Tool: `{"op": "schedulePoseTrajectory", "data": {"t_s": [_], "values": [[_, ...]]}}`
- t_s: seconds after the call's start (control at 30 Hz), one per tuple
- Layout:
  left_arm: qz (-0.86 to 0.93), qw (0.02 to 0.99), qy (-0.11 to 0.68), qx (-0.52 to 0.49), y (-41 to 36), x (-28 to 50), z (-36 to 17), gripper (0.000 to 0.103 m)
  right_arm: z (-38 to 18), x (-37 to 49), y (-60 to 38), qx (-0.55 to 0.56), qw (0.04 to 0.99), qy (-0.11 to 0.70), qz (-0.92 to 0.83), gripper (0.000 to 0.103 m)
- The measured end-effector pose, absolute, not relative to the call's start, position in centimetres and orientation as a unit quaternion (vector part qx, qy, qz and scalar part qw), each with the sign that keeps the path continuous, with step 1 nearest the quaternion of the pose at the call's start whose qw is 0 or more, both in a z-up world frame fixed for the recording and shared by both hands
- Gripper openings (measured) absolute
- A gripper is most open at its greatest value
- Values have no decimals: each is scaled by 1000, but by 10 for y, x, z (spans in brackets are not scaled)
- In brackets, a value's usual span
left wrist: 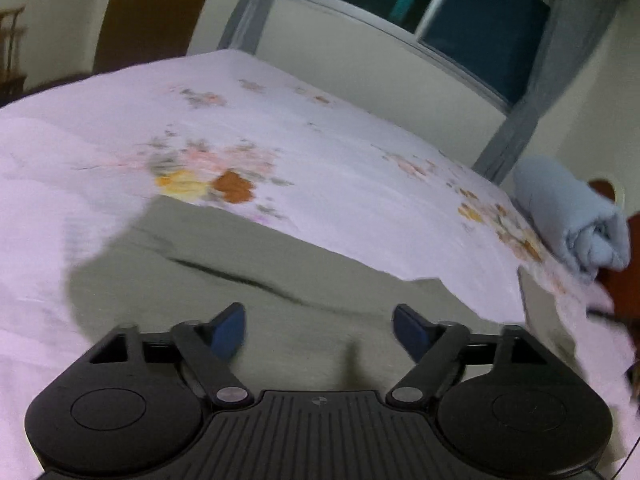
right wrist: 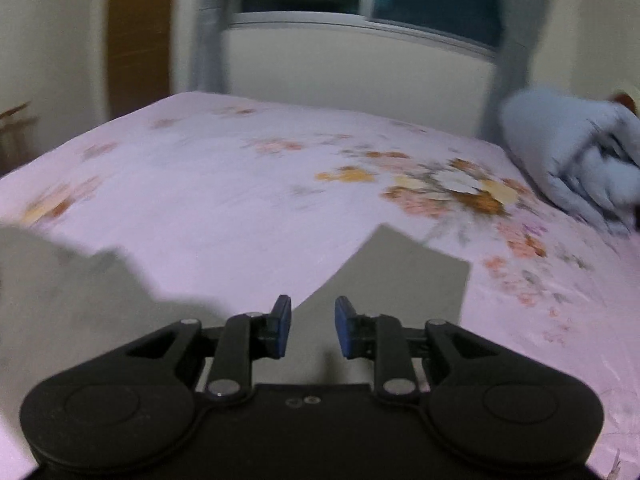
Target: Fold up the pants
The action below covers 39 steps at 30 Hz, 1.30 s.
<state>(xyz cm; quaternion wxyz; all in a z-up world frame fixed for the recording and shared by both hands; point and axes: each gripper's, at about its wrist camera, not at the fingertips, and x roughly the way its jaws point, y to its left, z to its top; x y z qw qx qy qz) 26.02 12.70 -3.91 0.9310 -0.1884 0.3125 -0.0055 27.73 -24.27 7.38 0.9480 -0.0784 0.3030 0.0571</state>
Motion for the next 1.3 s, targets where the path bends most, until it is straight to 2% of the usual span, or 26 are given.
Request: {"op": "schedulePoseTrajectory", "data": {"t_s": [0.13,0.37,0.5,0.63,0.8,0.97,1.03,1.1,1.17,1.2,1.23,1.27,1.3], "values": [[35,930,342,-128,99,270,-67,93,65,343,-246,-69,943,325,31,17],[74,955,281,-63,79,252,-80,96,30,430,-237,-58,932,358,-7,16],[132,958,244,-76,89,272,-56,96,12,450,-237,-52,927,367,-56,15],[171,932,271,-167,131,313,-30,96,4,456,-235,-57,925,368,-81,17],[255,913,273,-163,171,340,-22,96,-1,472,-231,-57,916,384,-100,21],[266,909,293,-133,172,357,-36,96,-13,488,-230,-58,903,403,-139,34],[264,907,302,-126,175,364,-41,96,-18,494,-228,-79,895,408,-162,61],[264,905,309,-123,175,368,-43,96,-22,497,-231,-87,892,414,-159,64],[263,905,313,-120,173,369,-45,96,-21,498,-239,-67,892,420,-152,52],[261,905,313,-122,175,371,-48,96,-19,496,-241,-65,893,419,-149,36],[260,906,311,-123,175,368,-49,96,-14,494,-243,-62,897,414,-146,8],[261,905,311,-124,175,366,-49,96,-11,491,-245,-52,899,410,-143,0],[258,905,315,-125,175,365,-50,96,-6,487,-248,-44,903,404,-141,0]]}}
